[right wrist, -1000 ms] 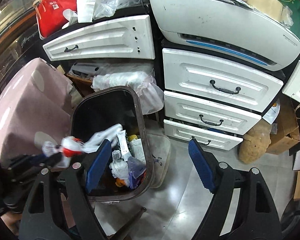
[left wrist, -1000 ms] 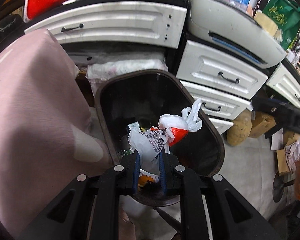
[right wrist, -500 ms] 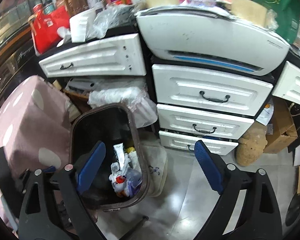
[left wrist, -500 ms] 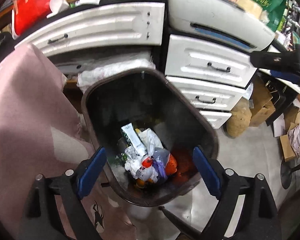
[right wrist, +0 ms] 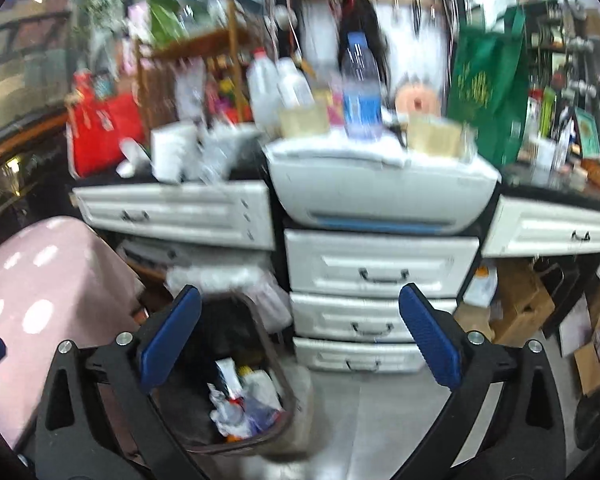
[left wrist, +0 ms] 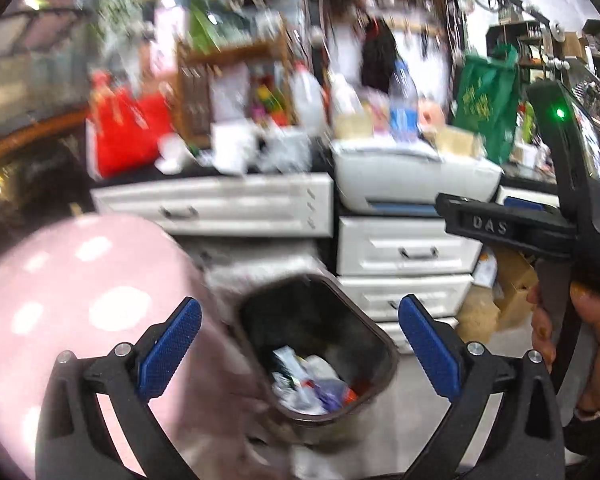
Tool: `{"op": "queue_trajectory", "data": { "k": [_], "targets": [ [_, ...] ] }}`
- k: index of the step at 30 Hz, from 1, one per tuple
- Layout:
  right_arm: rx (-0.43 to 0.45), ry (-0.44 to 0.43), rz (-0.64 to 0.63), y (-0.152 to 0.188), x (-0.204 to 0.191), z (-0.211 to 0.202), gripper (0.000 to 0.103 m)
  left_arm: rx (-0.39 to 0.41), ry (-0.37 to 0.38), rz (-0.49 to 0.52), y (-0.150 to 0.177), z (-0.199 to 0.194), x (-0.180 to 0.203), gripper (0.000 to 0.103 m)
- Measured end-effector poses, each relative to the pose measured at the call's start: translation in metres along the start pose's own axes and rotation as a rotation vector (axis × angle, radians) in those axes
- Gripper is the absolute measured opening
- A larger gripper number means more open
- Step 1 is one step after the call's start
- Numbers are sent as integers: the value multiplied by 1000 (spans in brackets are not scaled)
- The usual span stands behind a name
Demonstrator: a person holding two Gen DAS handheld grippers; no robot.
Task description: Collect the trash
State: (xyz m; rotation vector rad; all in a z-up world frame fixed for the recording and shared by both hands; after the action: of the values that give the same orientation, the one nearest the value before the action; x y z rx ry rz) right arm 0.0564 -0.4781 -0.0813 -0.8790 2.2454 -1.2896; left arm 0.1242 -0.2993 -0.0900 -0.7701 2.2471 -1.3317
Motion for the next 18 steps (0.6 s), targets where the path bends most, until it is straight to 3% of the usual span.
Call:
{"op": "queue_trajectory", "data": {
  "k": [4, 8, 14, 18],
  "targets": [
    [88, -17, -13, -3, -30, -42, 98, 67, -120, -42, -4, -46, -35, 97],
    [134, -104, -14, 10, -62, -79, 98, 165, -357, -123, 2, -103, -81, 97],
    [149, -189, -134, 40, -113, -119, 98, 157, -459, -181, 21, -145, -112, 97],
    [219, -227, -190, 51, -132, -145, 98, 167, -522, -201, 32, -166, -125, 97]
  ]
}}
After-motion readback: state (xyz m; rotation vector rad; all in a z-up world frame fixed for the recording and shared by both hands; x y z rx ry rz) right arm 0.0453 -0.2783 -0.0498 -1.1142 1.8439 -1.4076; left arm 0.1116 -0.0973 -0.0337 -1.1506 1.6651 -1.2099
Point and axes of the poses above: each gripper's, at about its wrist camera, not at the fingertips, and z roughly the way its jaws point, x to its right, y to its underside, the point moved 10 cm from there along z, roughly the way its jaws point
